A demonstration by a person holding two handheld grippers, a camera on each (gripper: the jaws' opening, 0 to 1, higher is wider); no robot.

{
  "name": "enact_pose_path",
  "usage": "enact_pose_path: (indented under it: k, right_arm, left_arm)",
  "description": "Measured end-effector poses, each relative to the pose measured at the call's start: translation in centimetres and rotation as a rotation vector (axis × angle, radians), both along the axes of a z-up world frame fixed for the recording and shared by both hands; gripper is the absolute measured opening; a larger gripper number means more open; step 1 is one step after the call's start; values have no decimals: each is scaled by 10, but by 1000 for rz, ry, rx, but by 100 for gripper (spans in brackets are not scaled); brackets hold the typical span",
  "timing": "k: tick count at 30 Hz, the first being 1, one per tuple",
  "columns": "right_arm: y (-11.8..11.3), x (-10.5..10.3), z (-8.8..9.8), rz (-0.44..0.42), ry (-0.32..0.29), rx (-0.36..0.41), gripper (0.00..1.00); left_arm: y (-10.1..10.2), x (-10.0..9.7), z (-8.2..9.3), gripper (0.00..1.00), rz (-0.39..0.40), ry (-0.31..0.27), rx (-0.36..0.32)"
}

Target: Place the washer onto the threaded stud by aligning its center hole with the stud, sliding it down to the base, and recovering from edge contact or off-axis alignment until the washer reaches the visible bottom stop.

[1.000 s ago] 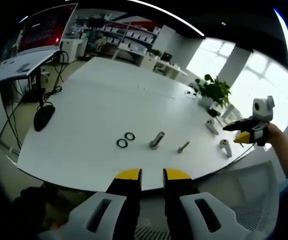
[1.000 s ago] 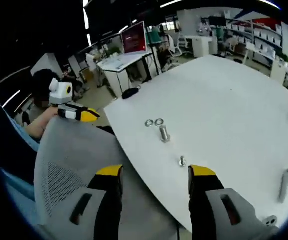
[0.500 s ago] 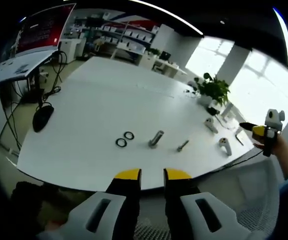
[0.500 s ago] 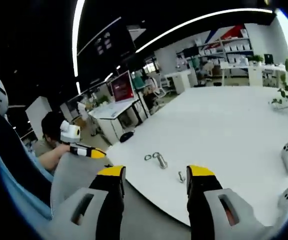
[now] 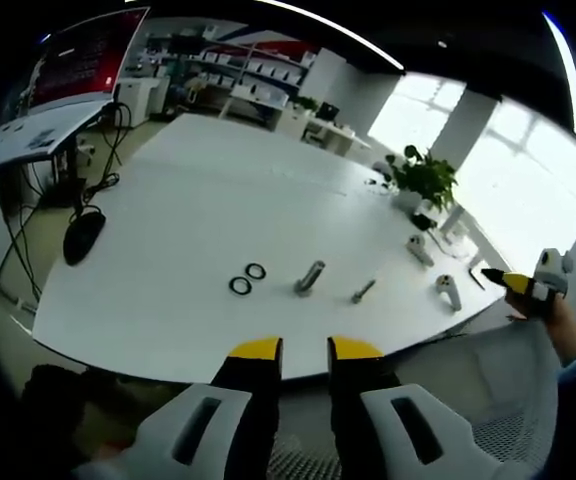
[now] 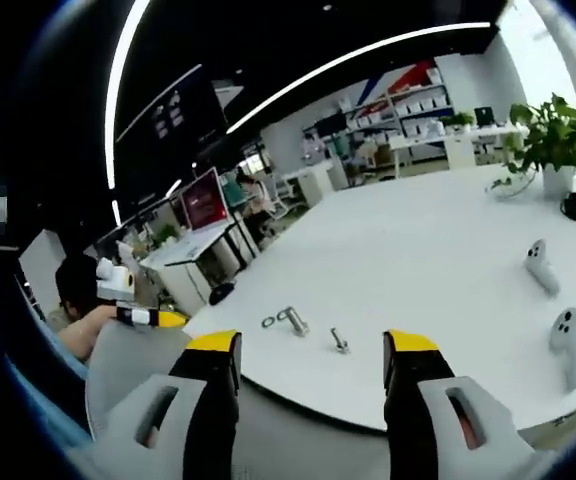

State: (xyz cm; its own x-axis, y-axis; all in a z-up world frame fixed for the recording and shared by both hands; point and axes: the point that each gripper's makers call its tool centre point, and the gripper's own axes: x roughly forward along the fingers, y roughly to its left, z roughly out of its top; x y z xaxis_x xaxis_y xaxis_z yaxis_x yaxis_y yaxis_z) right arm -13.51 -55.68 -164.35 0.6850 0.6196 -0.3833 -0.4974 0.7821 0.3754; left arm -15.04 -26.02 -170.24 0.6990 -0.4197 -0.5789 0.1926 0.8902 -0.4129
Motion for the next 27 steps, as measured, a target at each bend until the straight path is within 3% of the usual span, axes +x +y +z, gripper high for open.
enact_pose_path:
  k: [4,8,11,12,13,14,15,16,18,21,27]
  right_arm:
    - [3,-7,-10,-22,21,-6,61]
    - [-1,-1,-3,-72,-3,-2,61]
    - [6,-5,-3,-58,-6,-25,61]
    - [8,-5,-5,-54,-7,-42,61]
    - [6,-7,-13,-37,-9,-121,61]
    - [5,-6,-16,-41,-6,-152,61]
    - [8,-5,-14,-48,-1,-128,60]
    - [6,-2,-14,-60,-27,-145,60]
    - [4,-3,-20,-47,-14,-199,58]
    - [-5,5,-21,-68,-61,-234,56]
    - [-3,2,-30,-7,-29,-251,38]
  left_arm:
    - [-3,-2,-1,17,-30,9,9]
    - [-7,-4,-2,19,-68,19,10]
    - [-16,-6,1,18,-107,25,-53]
    - [-16,-7,0,18,-110,33,-65]
    - [-16,-7,0,18,-112,35,-71]
    - [-16,-6,0,18,-115,35,-73]
    - [-16,-6,0,18,-120,36,-75]
    - [-18,-5,0,18,-134,35,-70]
    - [-19,-3,1,19,-173,32,-43]
    - [-13,9,9,18,-215,-30,21]
    - [-10,37,25,23,-246,-95,37]
